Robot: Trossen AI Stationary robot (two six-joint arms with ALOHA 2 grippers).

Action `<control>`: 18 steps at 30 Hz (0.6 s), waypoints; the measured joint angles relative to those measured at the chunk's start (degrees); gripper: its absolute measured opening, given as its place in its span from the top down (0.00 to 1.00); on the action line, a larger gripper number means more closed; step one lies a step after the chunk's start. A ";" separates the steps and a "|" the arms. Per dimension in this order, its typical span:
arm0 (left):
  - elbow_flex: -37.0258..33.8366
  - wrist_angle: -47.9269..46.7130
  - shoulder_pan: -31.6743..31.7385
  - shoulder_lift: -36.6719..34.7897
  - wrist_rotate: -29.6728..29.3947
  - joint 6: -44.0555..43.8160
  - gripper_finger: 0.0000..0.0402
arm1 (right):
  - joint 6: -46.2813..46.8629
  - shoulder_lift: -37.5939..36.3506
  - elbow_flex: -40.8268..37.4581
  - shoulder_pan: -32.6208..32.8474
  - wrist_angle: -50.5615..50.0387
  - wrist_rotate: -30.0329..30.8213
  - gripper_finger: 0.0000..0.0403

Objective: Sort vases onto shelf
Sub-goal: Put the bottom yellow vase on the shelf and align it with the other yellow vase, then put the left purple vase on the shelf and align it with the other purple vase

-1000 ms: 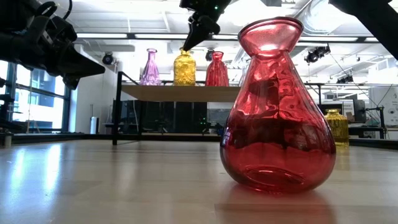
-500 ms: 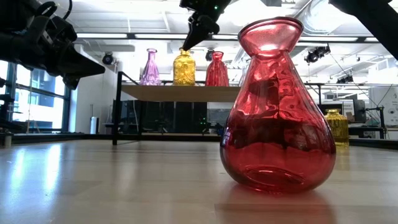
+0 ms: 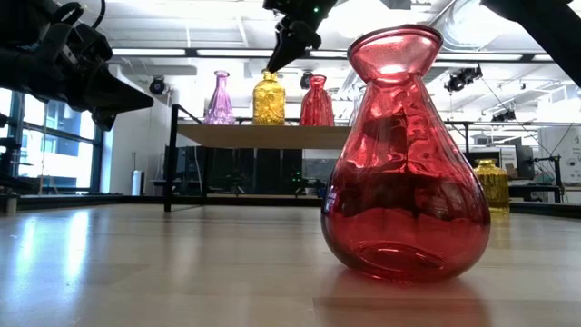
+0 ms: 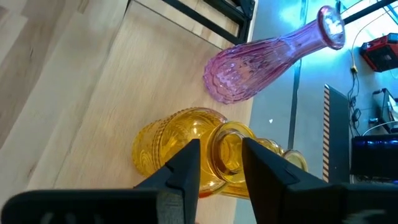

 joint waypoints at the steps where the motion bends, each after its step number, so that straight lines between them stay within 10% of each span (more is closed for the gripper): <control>1: 0.00 0.00 0.00 -0.01 0.00 -0.01 0.99 | 0.00 -0.29 0.00 0.00 -0.02 0.00 0.76; 18: 0.00 -0.01 -0.02 -0.01 0.00 -0.01 0.99 | 11.47 -6.57 0.04 2.23 -10.81 2.29 0.76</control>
